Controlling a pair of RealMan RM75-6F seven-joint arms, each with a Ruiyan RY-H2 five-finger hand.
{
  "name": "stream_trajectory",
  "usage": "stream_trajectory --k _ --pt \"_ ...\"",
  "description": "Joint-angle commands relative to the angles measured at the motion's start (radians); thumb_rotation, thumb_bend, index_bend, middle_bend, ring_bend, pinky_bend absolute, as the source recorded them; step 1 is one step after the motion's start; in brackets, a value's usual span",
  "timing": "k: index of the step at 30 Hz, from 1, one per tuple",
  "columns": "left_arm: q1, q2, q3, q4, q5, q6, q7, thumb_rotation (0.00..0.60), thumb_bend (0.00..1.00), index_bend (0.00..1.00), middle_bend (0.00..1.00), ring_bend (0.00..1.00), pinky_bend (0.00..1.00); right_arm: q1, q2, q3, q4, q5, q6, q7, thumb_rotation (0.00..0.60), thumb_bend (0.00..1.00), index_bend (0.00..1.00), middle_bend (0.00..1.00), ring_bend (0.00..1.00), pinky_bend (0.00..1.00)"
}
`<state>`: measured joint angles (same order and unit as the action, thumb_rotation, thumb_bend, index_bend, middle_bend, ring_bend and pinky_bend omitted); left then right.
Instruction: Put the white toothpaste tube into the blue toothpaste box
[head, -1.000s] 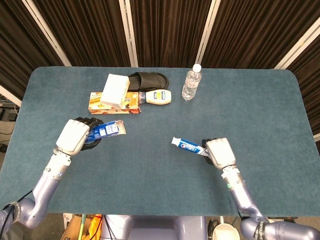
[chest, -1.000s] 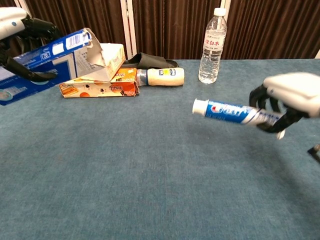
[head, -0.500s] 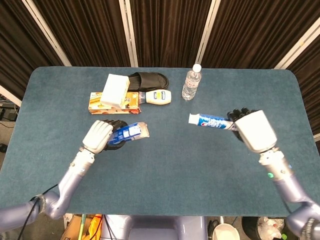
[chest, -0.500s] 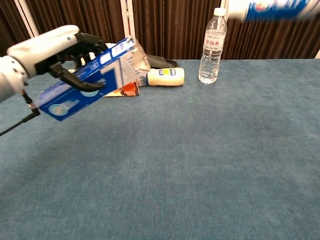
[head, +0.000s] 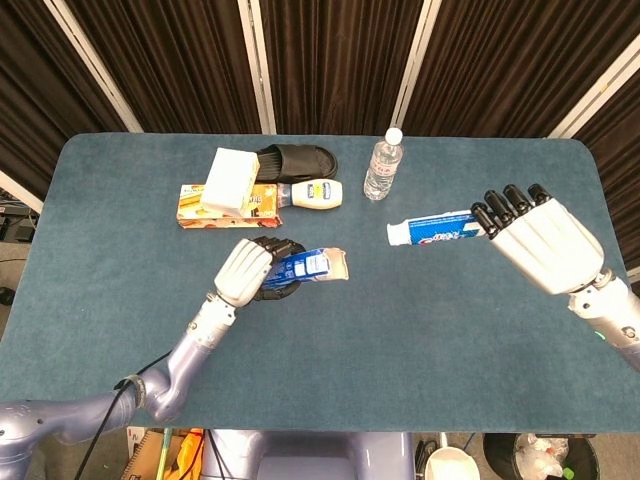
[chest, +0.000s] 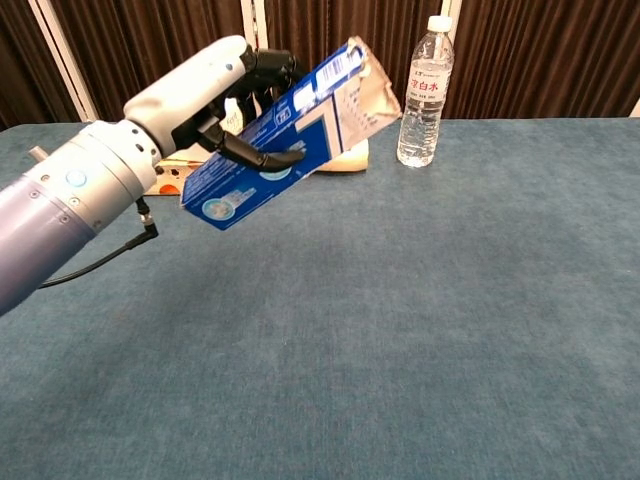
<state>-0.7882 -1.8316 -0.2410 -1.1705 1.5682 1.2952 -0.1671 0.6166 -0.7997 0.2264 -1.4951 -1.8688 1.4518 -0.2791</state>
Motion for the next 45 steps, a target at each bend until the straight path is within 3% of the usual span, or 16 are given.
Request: stream_trajectory --k 1,7,16,29,45 --pt "-0.011 -0.046 -0.002 0.058 0.032 0.055 -0.053 0.600 0.39 0.36 0.50 0.51 0.56 0.011 0.003 -0.002 0.038 -0.051 0.025 -0.012 0.600 0.47 0.99 0.85 0.80 0.87" --pt "-0.012 -0.095 -0.013 0.102 0.040 0.117 -0.121 0.600 0.39 0.35 0.50 0.50 0.56 0.023 0.008 -0.011 0.069 -0.099 0.025 -0.032 0.600 0.47 0.99 0.85 0.80 0.87" --pt "-0.006 -0.126 -0.019 0.113 0.009 0.120 -0.140 0.600 0.39 0.35 0.49 0.50 0.56 0.040 0.015 -0.020 0.084 -0.142 0.006 -0.068 0.600 0.47 0.99 0.85 0.80 0.87" --pt "-0.041 -0.110 -0.043 0.038 -0.035 0.040 -0.038 0.600 0.39 0.35 0.50 0.50 0.56 0.065 0.003 -0.012 0.096 -0.175 0.012 -0.105 0.600 0.46 0.99 0.85 0.80 0.87" --pt "-0.075 -0.123 -0.074 -0.031 -0.060 0.017 0.028 0.600 0.39 0.35 0.50 0.49 0.56 0.081 -0.016 -0.010 0.095 -0.181 0.002 -0.125 0.600 0.47 0.99 0.85 0.80 0.87"
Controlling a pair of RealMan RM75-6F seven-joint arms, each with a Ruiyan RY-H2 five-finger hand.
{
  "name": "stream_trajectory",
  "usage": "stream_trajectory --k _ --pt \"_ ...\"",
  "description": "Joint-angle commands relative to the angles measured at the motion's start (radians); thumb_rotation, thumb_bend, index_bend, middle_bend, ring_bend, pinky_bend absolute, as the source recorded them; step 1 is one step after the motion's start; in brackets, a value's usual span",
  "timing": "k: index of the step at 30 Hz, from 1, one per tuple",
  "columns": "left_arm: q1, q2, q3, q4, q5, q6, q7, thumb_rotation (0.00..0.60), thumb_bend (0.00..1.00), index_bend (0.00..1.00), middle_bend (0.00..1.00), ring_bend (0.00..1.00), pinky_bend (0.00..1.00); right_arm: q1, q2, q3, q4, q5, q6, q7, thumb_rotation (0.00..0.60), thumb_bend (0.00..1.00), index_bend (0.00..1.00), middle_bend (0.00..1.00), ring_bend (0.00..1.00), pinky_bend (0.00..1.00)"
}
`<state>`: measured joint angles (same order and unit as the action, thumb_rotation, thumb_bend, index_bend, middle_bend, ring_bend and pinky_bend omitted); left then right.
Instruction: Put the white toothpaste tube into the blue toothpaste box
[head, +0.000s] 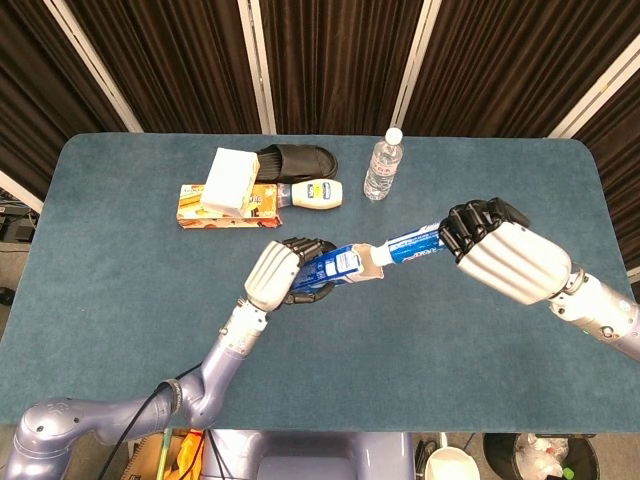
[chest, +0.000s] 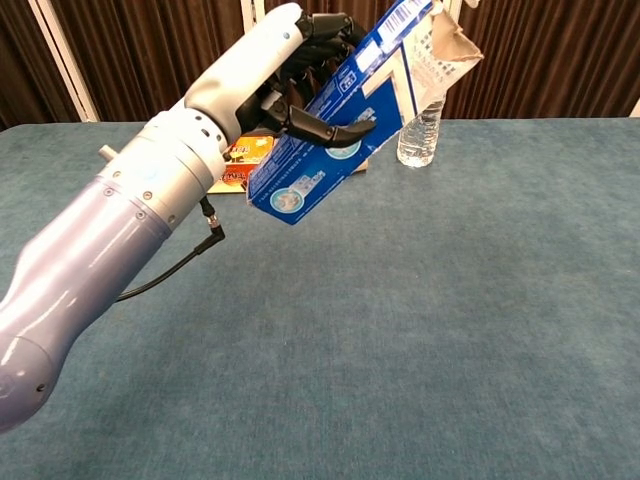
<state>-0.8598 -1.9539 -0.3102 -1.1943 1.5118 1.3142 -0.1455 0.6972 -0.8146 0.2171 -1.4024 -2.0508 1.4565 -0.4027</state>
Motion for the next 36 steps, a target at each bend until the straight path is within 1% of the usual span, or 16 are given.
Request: stream_trajectory --k 1,16,23,27,31,36 --pt "-0.004 -0.001 -0.006 -0.009 -0.005 -0.003 0.008 0.600 0.39 0.35 0.50 0.49 0.56 0.001 -0.001 -0.001 0.003 0.001 -0.003 -0.001 0.600 0.47 0.99 0.85 0.80 0.87" --pt "-0.031 0.003 -0.044 -0.089 -0.052 -0.042 0.085 0.600 0.39 0.34 0.49 0.49 0.56 0.010 -0.004 -0.011 0.009 -0.023 0.000 -0.004 0.600 0.47 0.99 0.85 0.80 0.87" --pt "-0.054 0.004 -0.081 -0.136 -0.113 -0.087 0.155 0.600 0.39 0.34 0.49 0.49 0.56 0.016 -0.012 -0.013 0.006 -0.033 0.006 -0.006 0.600 0.47 0.99 0.85 0.80 0.87" --pt "-0.071 0.002 -0.096 -0.158 -0.127 -0.099 0.192 0.600 0.39 0.34 0.49 0.49 0.56 0.018 -0.012 -0.017 0.009 -0.042 0.006 -0.008 0.600 0.47 0.99 0.85 0.80 0.87" --pt "-0.080 -0.004 -0.100 -0.178 -0.136 -0.104 0.212 0.600 0.39 0.34 0.49 0.49 0.56 0.019 -0.014 -0.021 0.012 -0.048 0.007 -0.008 0.600 0.47 0.99 0.85 0.80 0.87" --pt "-0.081 -0.008 -0.092 -0.202 -0.137 -0.099 0.229 0.600 0.39 0.34 0.49 0.49 0.56 0.020 -0.018 -0.022 0.017 -0.047 0.005 -0.012 0.600 0.47 0.99 0.85 0.80 0.87"
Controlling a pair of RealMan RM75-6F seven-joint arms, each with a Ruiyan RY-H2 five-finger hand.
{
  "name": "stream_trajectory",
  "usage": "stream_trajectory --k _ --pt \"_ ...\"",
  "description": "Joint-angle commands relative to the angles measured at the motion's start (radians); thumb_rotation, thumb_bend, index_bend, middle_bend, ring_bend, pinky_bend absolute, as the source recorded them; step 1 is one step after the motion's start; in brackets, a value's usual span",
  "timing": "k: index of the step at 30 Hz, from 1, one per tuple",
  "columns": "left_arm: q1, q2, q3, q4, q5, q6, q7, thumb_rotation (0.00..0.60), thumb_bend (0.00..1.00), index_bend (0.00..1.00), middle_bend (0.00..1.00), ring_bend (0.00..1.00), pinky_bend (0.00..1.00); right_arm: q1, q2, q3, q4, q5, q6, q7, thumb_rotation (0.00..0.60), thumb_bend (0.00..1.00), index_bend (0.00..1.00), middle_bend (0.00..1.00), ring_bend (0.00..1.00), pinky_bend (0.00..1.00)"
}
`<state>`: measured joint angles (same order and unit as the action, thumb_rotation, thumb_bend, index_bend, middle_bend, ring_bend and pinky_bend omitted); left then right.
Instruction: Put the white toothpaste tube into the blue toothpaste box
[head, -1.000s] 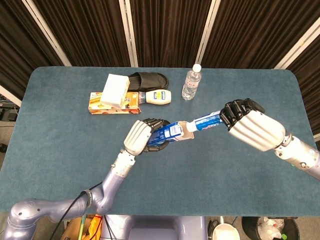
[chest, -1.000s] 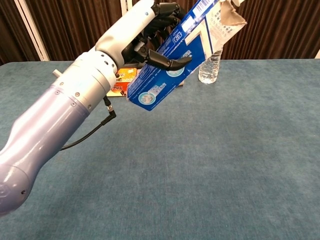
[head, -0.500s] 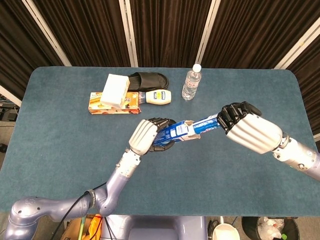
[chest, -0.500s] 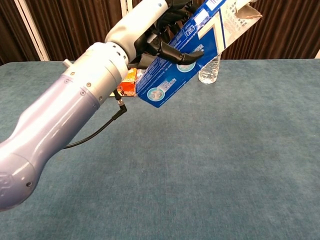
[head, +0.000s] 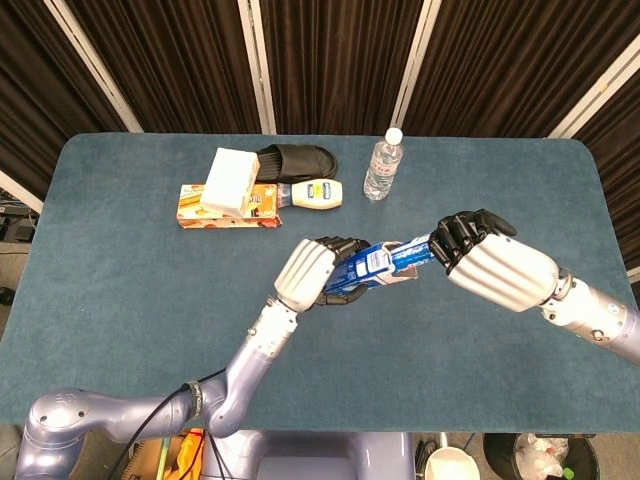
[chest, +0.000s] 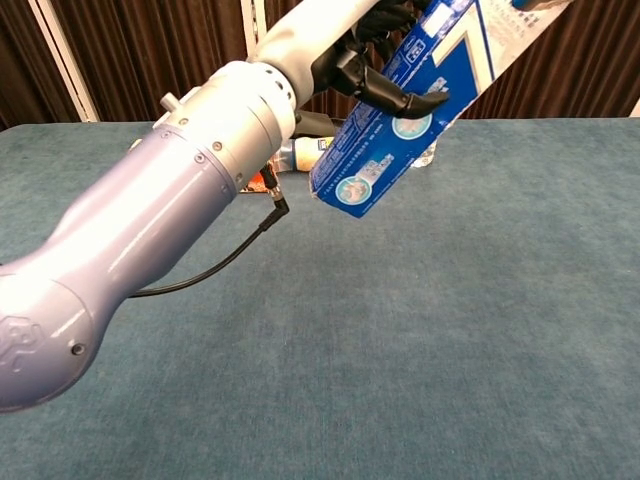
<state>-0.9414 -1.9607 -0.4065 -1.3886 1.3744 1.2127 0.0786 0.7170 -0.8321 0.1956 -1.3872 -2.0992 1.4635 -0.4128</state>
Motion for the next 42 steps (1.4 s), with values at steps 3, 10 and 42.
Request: stream_trajectory --k 3,10,42 --pt "0.003 -0.002 0.009 -0.018 -0.002 0.005 0.012 0.600 0.39 0.34 0.49 0.49 0.56 0.002 -0.001 -0.002 0.003 -0.003 -0.005 -0.007 0.600 0.47 0.99 0.85 0.80 0.87" --pt "-0.004 -0.001 -0.008 -0.050 -0.035 -0.008 0.047 0.600 0.39 0.34 0.49 0.49 0.56 0.005 -0.003 -0.005 -0.003 -0.017 0.001 -0.012 0.600 0.47 0.99 0.85 0.80 0.87" --pt "-0.119 -0.066 -0.126 -0.029 -0.194 -0.035 0.186 0.600 0.39 0.34 0.49 0.49 0.56 -0.047 -0.074 0.040 0.029 0.045 0.141 -0.051 0.600 0.43 0.56 0.62 0.42 0.52"
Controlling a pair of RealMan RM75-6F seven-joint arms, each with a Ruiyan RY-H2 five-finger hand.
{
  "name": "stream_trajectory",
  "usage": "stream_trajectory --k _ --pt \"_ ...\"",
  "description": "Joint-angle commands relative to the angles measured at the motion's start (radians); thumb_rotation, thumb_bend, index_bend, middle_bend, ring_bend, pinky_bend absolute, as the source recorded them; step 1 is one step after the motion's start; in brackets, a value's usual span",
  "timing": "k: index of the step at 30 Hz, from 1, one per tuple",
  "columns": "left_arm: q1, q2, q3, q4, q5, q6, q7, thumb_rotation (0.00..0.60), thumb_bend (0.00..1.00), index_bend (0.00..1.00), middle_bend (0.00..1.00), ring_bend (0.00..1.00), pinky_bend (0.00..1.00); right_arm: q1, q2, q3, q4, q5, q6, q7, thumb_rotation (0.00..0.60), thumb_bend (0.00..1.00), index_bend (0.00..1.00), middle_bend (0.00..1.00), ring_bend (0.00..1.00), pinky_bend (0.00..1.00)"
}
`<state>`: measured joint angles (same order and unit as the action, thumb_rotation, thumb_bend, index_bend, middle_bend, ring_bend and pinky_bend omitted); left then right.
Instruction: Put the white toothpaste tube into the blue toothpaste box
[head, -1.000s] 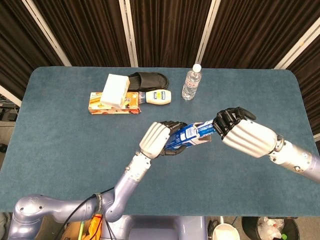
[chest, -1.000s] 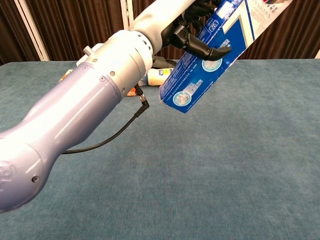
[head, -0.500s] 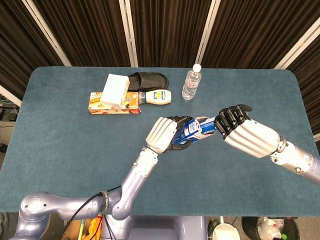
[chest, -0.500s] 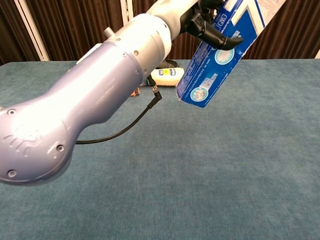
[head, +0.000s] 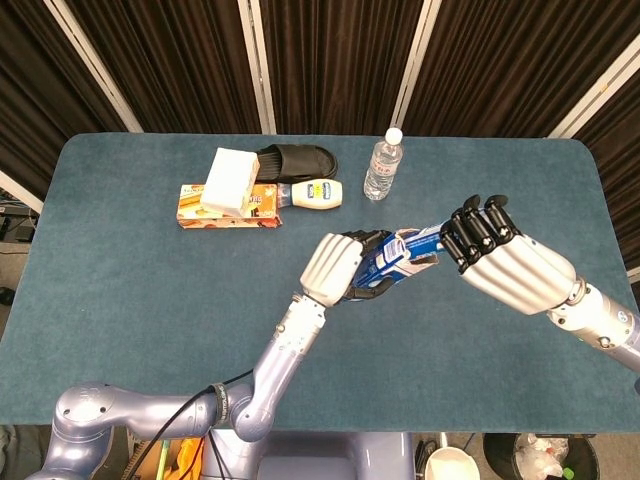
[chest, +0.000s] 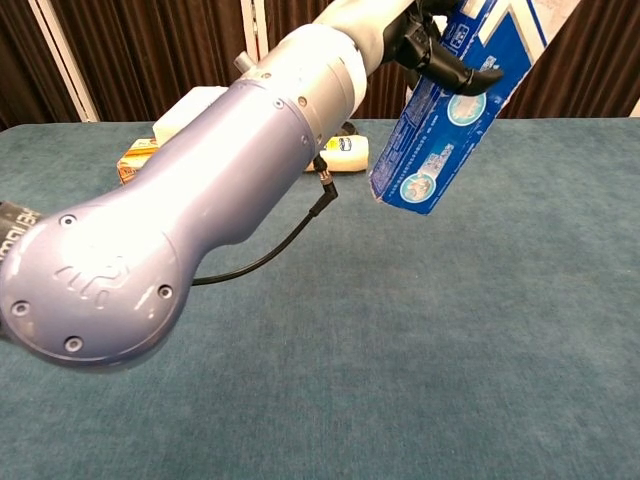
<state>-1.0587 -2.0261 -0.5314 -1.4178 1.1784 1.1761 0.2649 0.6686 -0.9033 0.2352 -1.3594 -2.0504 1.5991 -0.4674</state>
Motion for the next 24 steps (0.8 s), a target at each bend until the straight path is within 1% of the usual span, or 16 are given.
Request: stream_trajectory --k 1,9,14,24 --pt "-0.004 -0.001 -0.002 0.000 0.003 0.002 -0.001 0.600 0.39 0.34 0.49 0.49 0.56 0.002 -0.004 0.001 0.001 -0.004 0.007 0.005 0.600 0.42 0.56 0.62 0.42 0.52" --pt "-0.009 0.003 -0.001 -0.004 0.004 0.012 -0.004 0.600 0.39 0.34 0.49 0.49 0.56 -0.005 -0.016 0.005 0.002 0.012 0.015 0.005 0.600 0.36 0.53 0.60 0.39 0.49" --pt "-0.010 0.003 0.003 0.000 0.002 0.017 -0.006 0.600 0.39 0.34 0.49 0.49 0.56 -0.009 -0.019 0.008 0.003 0.016 0.021 -0.003 0.600 0.36 0.50 0.58 0.37 0.47" --pt "-0.015 0.004 0.014 0.008 -0.006 0.013 -0.001 0.600 0.39 0.34 0.49 0.49 0.56 -0.016 -0.033 0.013 0.025 0.015 0.058 0.013 0.600 0.36 0.32 0.54 0.32 0.45"
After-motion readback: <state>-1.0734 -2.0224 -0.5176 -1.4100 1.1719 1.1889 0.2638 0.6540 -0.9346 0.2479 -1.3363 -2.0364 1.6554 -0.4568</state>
